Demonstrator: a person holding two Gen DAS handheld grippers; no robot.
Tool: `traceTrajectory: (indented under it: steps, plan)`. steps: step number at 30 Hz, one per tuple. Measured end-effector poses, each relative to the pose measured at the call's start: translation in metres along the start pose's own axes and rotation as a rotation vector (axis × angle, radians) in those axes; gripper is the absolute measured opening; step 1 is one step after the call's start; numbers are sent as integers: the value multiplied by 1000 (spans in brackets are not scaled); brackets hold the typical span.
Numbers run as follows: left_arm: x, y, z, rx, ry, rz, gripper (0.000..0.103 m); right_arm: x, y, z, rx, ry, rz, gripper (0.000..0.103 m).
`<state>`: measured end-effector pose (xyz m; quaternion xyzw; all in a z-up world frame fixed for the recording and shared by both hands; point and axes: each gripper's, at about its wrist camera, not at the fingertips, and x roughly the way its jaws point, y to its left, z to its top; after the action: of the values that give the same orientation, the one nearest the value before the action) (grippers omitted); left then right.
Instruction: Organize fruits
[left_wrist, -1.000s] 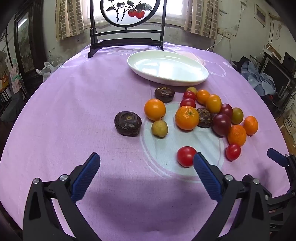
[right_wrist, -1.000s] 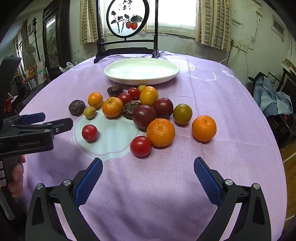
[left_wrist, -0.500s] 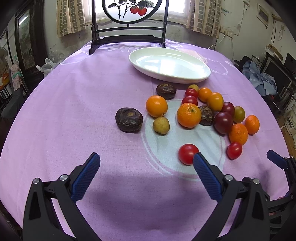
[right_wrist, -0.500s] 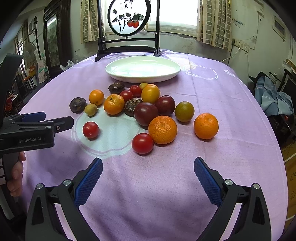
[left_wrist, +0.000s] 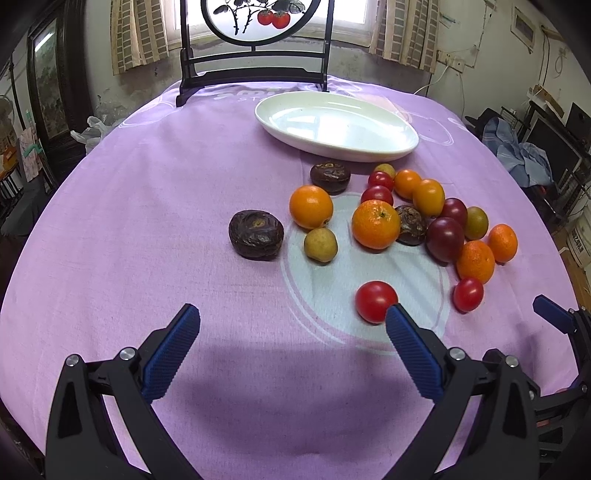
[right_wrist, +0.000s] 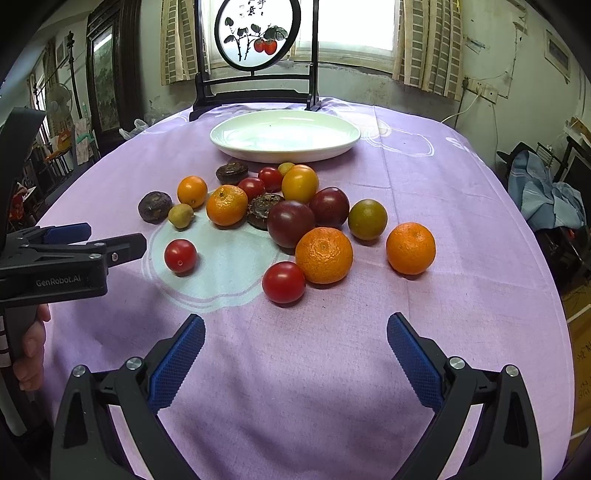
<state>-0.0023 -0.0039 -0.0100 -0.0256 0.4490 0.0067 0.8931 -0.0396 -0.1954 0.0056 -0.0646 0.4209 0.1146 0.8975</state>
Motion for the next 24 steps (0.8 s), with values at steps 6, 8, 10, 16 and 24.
traceTrajectory:
  steps: [6, 8, 10, 16, 24]
  plan:
    - [2, -3, -2, 6, 6, -1, 99, 0, 0, 0, 3, 2, 0, 99]
    - [2, -4, -3, 9, 6, -1, 99, 0, -2, -2, 5, 2, 2, 99]
    - [2, -4, -3, 11, 7, 0, 99, 0, -2, -3, 8, 2, 2, 99]
    - [2, -6, -5, 15, 11, 0, 99, 0, -3, -3, 9, 2, 3, 99]
    - [3, -7, -5, 17, 16, 1, 99, 0, -4, -4, 10, 3, 4, 99]
